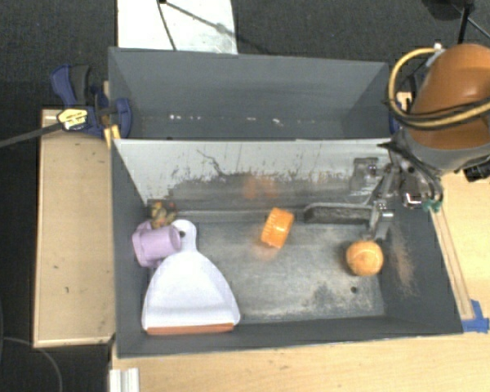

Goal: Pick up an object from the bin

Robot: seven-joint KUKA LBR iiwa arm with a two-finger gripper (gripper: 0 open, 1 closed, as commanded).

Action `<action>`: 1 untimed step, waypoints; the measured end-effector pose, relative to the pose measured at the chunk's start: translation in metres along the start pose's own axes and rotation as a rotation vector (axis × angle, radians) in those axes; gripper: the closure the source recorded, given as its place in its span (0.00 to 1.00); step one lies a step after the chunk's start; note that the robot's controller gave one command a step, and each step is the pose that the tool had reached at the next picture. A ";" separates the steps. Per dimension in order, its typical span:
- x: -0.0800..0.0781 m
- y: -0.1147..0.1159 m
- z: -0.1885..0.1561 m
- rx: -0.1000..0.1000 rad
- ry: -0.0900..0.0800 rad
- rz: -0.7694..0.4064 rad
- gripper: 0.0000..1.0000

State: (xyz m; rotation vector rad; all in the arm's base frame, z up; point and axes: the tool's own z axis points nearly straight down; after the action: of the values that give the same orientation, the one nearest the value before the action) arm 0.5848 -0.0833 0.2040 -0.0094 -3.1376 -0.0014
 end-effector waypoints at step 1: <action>-0.001 0.000 -0.005 0.001 -0.008 -0.002 0.00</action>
Offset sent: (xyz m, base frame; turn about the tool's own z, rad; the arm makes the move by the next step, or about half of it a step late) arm -0.0627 -0.0533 -0.0726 -0.1143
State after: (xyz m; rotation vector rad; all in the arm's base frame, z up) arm 0.5862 -0.0832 0.2088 -0.0068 -3.1455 0.0009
